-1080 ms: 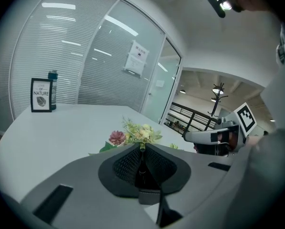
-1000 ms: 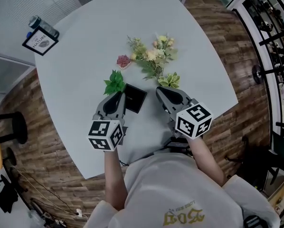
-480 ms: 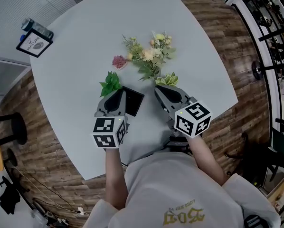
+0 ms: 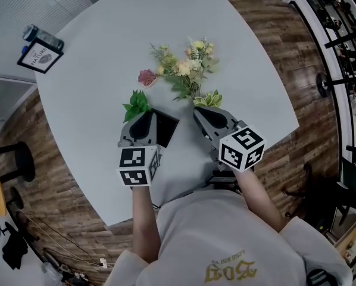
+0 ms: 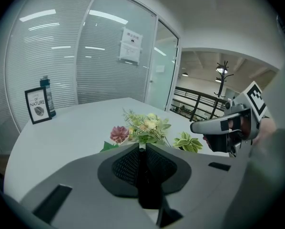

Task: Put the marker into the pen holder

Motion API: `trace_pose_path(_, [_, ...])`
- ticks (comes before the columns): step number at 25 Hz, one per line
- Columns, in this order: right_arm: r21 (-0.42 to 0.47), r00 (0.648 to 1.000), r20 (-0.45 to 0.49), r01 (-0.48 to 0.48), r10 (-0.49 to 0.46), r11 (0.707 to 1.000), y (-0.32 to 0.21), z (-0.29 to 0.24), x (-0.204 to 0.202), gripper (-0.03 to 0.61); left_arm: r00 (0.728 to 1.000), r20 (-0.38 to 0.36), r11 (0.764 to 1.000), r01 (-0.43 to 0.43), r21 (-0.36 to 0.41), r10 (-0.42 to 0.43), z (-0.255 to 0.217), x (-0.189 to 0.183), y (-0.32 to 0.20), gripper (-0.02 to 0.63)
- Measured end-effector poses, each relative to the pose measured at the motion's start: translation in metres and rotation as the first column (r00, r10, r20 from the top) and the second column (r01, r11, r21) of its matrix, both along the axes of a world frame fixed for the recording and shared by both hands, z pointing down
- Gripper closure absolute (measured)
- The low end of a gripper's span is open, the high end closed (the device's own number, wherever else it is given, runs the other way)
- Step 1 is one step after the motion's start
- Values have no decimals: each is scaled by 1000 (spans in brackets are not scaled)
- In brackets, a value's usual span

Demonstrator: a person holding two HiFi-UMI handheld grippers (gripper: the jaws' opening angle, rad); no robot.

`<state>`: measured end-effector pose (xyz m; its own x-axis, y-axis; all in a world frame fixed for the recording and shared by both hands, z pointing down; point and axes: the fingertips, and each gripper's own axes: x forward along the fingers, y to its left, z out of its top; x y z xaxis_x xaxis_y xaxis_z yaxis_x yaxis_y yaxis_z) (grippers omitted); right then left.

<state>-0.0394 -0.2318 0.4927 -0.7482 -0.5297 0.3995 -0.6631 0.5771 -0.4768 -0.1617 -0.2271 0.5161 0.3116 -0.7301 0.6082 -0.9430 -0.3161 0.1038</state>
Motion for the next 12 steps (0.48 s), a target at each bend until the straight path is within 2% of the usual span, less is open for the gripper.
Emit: trace_pose_path(12, [3,1000,1,9,-9,1000,1,-5,0,561,999,32,1000,-14,0,14,-2,3,1,557])
